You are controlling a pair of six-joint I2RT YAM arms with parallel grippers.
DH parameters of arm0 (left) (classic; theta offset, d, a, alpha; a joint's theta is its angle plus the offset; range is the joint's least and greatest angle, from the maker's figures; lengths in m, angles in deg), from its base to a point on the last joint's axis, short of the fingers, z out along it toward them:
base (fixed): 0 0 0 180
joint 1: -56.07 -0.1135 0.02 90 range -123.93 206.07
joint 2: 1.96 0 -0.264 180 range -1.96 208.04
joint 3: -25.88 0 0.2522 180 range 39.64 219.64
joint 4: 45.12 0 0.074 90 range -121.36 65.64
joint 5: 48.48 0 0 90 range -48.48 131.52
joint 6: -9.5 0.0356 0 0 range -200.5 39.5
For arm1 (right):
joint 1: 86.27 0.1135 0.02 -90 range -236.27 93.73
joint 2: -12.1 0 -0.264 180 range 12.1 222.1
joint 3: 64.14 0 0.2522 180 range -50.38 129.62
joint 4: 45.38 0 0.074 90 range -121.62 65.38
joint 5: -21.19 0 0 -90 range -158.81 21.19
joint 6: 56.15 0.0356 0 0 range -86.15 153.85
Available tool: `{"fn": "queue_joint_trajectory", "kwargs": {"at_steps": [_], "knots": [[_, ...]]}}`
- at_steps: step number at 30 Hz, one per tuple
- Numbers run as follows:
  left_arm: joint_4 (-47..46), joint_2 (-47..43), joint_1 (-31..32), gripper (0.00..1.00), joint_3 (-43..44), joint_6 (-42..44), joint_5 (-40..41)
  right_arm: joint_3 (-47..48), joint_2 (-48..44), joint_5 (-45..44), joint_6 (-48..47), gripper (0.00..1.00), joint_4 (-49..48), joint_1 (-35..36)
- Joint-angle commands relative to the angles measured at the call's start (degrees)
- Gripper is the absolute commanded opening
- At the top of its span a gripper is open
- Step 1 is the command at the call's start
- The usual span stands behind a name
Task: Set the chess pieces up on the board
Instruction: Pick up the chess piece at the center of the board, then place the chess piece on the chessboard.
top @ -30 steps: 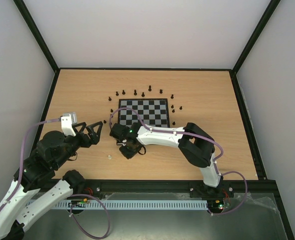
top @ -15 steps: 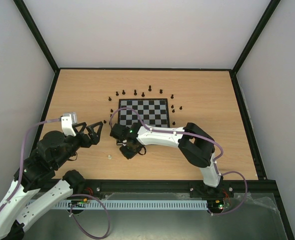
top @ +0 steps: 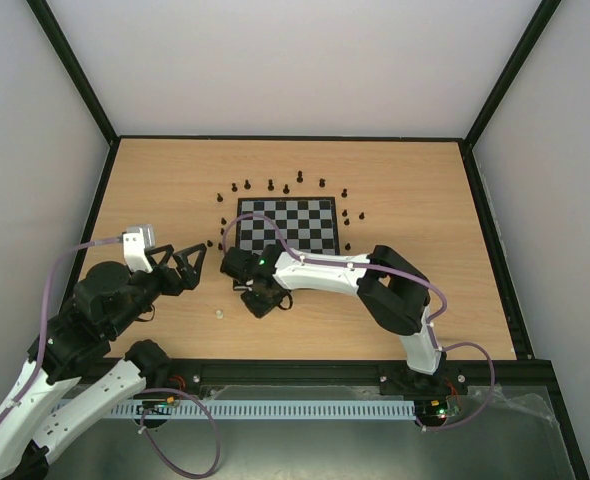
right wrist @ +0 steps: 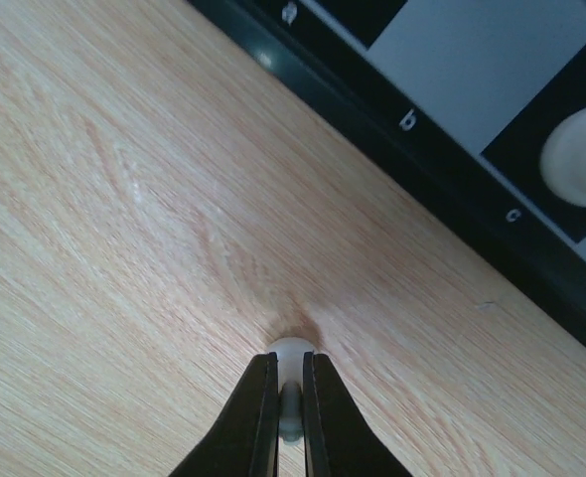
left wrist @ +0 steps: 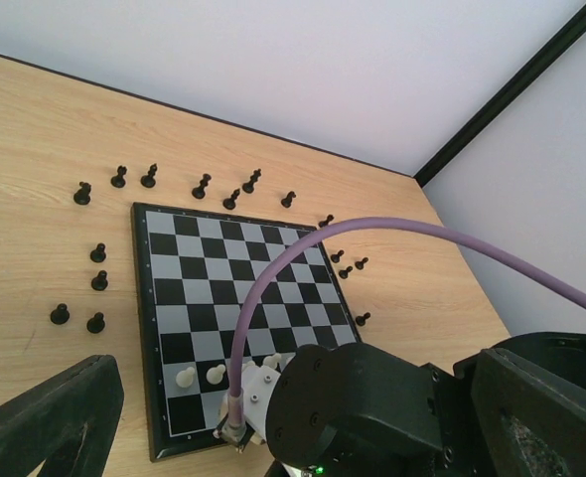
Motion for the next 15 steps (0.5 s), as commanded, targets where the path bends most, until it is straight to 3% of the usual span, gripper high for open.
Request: {"fn": "queue_joint_trajectory", "kwargs": {"at_steps": [1,15], "knots": [[-0.59,-0.40,-0.31,0.99,1.59,1.07,-0.91,4.39,-0.95,-2.95,2.83,0.02,5.33,0.18],[-0.08,-1.80,-0.29,0.99,4.82,2.65,-3.42,20.81,5.06,-5.25,9.48,0.03,14.15,-3.55]]}}
